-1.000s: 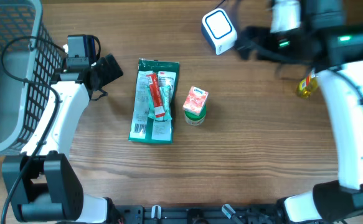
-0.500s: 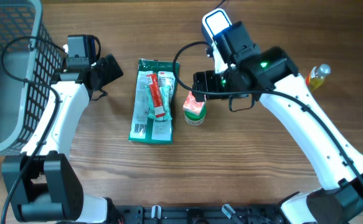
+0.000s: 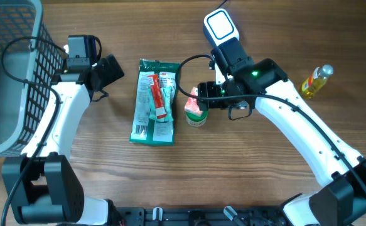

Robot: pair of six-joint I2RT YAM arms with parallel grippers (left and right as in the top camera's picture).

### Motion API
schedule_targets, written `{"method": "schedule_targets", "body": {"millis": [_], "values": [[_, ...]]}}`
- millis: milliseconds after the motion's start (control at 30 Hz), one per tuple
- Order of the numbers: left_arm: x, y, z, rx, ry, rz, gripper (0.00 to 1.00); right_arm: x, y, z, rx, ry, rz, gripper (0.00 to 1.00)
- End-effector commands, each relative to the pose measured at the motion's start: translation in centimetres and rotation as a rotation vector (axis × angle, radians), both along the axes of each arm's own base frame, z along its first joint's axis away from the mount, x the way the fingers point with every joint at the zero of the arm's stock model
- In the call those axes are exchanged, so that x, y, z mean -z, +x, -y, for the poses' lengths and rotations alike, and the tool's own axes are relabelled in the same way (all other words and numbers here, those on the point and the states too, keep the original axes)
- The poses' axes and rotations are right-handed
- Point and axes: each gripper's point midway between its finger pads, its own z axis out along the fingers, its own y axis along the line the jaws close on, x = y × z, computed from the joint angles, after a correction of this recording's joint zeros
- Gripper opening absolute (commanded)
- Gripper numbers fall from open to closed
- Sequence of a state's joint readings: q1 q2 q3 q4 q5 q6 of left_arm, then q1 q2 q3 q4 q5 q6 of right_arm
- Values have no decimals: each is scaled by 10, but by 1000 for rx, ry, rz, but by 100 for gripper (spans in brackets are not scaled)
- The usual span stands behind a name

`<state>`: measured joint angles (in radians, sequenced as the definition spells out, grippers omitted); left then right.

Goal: Scan the item barcode
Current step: 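Return the right gripper toward the Kleenex pack on the green jar, then lower the right gripper and close it on the orange Kleenex pack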

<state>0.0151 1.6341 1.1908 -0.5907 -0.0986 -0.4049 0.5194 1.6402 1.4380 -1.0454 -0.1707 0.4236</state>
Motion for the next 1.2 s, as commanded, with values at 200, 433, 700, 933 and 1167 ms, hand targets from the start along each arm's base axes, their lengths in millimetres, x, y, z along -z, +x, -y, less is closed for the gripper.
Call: {"method": "schedule_targets", "body": {"millis": [200, 433, 700, 933, 1167], "values": [[-9, 3, 0, 4, -1, 25, 100, 6, 3, 2, 8, -20, 4, 59], [-9, 3, 0, 4, -1, 25, 100, 25, 14, -4, 188, 7, -66, 49], [-9, 3, 0, 4, -1, 24, 100, 54, 16, -9, 329, 13, -162, 40], [-9, 3, 0, 4, -1, 24, 100, 58, 12, -12, 408, 21, -206, 26], [-9, 3, 0, 4, -1, 25, 100, 59, 6, -21, 381, 16, -203, 32]]}}
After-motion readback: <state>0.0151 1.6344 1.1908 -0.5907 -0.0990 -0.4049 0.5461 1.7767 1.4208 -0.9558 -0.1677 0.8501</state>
